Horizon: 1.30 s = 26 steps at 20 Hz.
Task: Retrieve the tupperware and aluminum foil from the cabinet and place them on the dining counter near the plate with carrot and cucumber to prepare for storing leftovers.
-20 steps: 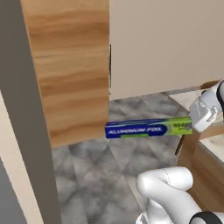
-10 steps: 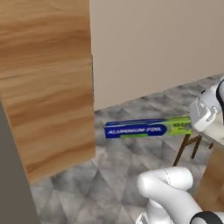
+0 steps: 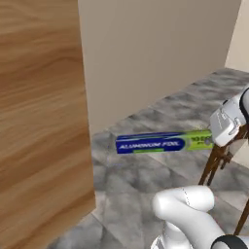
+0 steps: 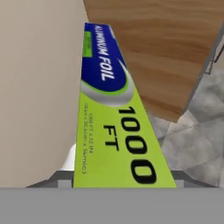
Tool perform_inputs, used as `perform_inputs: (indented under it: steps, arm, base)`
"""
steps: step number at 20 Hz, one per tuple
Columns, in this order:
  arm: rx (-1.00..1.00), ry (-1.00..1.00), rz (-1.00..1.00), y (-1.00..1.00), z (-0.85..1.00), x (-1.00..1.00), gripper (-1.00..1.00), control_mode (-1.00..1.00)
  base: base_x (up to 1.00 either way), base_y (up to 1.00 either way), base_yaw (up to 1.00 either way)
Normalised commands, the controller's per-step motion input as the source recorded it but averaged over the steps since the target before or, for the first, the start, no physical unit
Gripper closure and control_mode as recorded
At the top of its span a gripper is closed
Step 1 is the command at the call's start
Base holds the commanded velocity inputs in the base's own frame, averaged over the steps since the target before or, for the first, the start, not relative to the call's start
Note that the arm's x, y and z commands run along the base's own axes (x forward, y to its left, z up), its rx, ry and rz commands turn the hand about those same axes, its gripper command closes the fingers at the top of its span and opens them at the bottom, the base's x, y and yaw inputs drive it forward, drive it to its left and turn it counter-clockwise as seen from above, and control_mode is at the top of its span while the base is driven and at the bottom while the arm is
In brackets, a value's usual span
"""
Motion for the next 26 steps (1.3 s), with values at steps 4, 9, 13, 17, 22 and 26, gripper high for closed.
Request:
perform_inputs:
  steps: [4,9,13,17,22,26]
  arm:
    - [0.0,0.0,0.0,0.0,0.0,0.0,1.0,1.0]
    - [0.0,0.0,0.0,0.0,0.0,0.0,1.0,1.0]
    - [0.0,0.0,0.0,0.0,0.0,0.0,1.0,1.0]
    - [0.0,0.0,0.0,0.0,0.0,0.0,1.0,1.0]
    - [0.0,0.0,0.0,0.0,0.0,0.0,1.0,1.0]
    - [0.0,0.0,0.0,0.0,0.0,0.0,1.0,1.0]
  base:
    - [1.0,0.04,-0.47]
    - [1.0,0.0,-0.5]
    - [1.0,0.0,-0.51]
    - [1.0,0.18,-0.51]
    - [1.0,0.3,-0.48]
    - [1.0,0.62,-0.34]
